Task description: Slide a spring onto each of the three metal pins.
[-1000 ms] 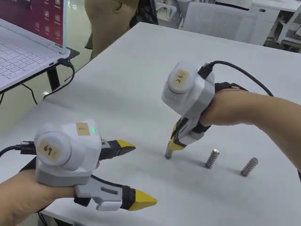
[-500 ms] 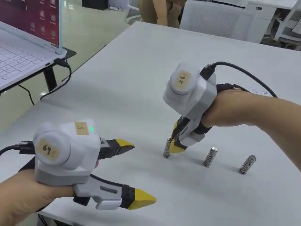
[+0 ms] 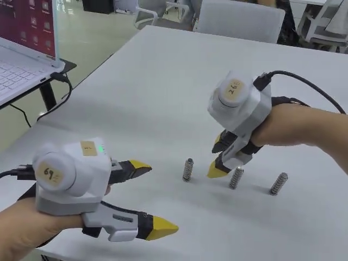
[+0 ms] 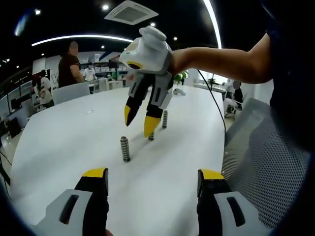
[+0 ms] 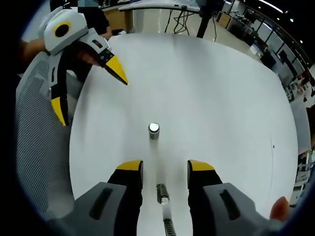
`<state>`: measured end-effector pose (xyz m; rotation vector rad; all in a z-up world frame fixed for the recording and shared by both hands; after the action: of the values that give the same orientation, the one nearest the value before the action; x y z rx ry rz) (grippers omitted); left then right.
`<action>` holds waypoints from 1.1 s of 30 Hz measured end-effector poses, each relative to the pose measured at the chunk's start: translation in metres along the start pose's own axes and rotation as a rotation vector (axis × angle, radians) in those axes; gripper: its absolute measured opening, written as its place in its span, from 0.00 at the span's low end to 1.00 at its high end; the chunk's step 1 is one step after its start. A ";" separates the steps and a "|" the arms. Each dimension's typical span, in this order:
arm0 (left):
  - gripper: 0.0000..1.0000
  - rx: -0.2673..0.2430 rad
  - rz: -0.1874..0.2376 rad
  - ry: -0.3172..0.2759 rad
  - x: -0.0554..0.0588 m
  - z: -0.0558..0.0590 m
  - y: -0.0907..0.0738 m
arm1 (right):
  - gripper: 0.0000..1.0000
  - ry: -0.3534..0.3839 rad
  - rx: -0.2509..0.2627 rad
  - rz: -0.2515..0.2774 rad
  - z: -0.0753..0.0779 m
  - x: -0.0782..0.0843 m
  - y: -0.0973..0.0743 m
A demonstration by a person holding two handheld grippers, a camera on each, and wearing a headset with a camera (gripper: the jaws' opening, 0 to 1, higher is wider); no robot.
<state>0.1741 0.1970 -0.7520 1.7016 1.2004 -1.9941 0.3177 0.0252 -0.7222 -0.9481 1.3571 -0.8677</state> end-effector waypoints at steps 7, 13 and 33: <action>0.70 0.005 -0.003 0.001 -0.003 -0.001 0.004 | 0.38 0.058 0.013 0.024 -0.001 0.020 -0.008; 0.71 0.011 -0.010 0.004 -0.004 0.001 0.005 | 0.43 0.098 0.032 0.055 -0.002 0.032 -0.013; 0.72 0.016 -0.028 0.007 -0.008 0.002 0.008 | 0.51 0.259 0.116 0.175 -0.013 0.084 -0.038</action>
<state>0.1805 0.1880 -0.7478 1.7098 1.2213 -2.0206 0.3094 -0.0673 -0.7199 -0.6321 1.5667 -0.9462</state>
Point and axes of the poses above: the centre of the closed fingertips' face, and the gripper's own axes: y roughly forward along the fingers, z roughly to its right, x roughly out of its underside, the point moved 10 cm from there along -y, roughly backward along the fingers, and after that the axes turned 7 degrees about -x, right-handed, at the moved point
